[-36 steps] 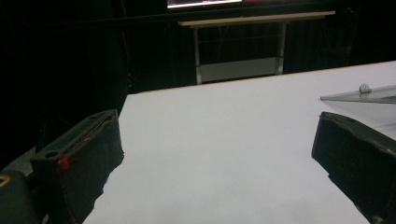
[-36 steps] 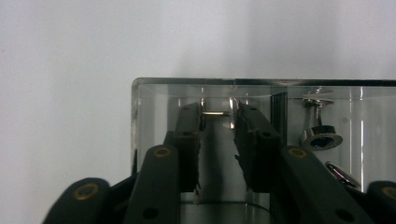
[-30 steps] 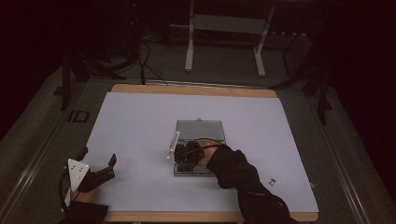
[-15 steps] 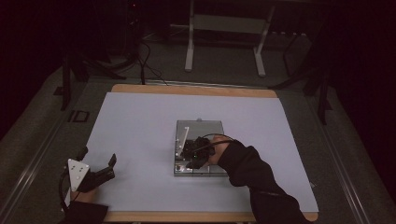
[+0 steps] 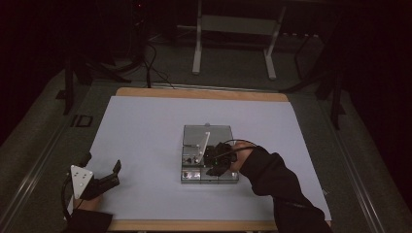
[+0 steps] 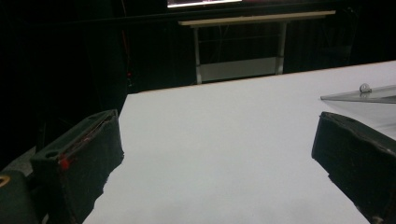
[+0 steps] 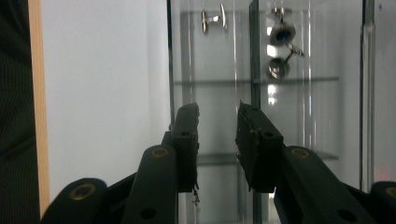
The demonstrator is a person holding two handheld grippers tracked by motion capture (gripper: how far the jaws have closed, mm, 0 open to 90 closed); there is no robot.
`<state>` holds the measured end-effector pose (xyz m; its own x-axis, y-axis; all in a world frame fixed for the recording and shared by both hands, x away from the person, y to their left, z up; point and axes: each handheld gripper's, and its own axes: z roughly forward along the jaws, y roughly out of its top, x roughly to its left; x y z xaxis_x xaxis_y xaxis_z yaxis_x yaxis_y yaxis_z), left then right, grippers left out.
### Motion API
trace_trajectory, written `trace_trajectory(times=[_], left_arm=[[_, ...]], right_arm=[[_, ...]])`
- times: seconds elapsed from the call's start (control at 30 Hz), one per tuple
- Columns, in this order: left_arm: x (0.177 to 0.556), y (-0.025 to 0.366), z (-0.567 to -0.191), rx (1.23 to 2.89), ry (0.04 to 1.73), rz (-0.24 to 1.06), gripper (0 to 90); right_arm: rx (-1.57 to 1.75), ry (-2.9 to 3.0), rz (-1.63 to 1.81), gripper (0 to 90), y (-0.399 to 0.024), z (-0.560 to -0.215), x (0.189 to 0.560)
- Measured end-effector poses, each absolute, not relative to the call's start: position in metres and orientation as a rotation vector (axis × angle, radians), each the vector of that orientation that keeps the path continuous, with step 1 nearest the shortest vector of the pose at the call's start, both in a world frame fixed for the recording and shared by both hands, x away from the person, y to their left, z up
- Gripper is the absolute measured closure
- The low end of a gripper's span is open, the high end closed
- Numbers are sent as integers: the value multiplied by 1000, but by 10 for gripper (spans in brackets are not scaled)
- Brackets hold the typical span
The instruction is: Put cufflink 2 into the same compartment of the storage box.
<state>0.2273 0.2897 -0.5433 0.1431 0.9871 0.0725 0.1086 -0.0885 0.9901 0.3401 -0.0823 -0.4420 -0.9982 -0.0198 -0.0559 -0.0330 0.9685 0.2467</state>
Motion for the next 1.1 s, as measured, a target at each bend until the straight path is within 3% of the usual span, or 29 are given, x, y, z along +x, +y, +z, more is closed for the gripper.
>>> trace_trajectory(times=[1.1], left_arm=[[227, 289, -543, 1423, 1147, 1113, 28]], right_arm=[[65, 3041, 221, 666, -186, -422, 327]])
